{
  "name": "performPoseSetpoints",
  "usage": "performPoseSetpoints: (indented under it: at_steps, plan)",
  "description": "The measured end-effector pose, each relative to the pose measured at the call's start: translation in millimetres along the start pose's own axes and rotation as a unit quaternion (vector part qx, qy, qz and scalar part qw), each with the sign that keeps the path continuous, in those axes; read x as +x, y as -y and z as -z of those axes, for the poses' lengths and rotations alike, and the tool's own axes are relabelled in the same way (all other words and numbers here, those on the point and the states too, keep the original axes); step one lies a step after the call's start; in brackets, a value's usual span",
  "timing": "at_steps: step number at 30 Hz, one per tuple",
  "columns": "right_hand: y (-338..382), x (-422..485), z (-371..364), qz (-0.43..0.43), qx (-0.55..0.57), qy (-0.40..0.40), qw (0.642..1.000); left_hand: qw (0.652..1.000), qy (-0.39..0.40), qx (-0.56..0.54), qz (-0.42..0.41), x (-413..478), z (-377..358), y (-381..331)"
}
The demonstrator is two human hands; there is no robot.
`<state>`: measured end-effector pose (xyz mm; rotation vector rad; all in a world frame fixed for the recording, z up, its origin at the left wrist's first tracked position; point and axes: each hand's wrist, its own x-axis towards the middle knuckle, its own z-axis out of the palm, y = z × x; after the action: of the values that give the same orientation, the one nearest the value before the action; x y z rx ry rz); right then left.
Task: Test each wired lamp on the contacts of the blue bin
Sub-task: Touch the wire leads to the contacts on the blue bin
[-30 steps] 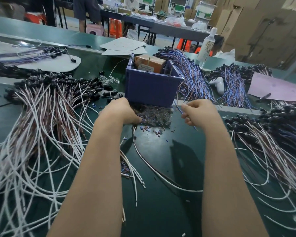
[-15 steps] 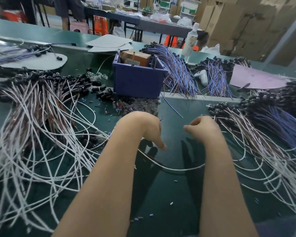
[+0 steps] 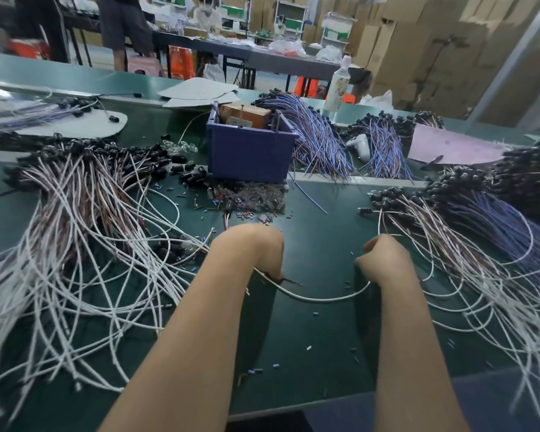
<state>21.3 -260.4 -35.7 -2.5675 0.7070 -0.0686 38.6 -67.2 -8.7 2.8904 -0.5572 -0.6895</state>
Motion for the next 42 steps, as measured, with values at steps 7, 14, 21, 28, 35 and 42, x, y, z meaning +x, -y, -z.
performPoseSetpoints:
  at_steps: [7, 14, 21, 28, 35, 42]
  plan:
    - [14, 2, -11, 0.031, 0.039, -0.01, 0.999, 0.998, -0.031, -0.056, 0.004, 9, -1, 3]
    - [37, 16, -13, 0.072, 0.115, -0.023, 0.991, 0.999, -0.002, -0.051, -0.007, 7, 2, 11]
    - [53, 29, -15, 0.119, 0.196, -0.044, 0.972, 0.996, 0.001, -0.08, -0.024, 7, 7, 16]
    - [52, 34, -17, 0.076, 0.212, -0.033, 0.974, 0.997, 0.021, -0.063, -0.025, 7, 6, 14]
    - [47, 31, -16, 0.074, 0.236, -0.095, 0.964, 0.999, -0.001, -0.037, -0.037, 12, 2, 7]
    - [45, 29, -14, 0.085, 0.317, -0.133, 0.935, 0.984, -0.115, -0.128, -0.042, 24, -1, 14]
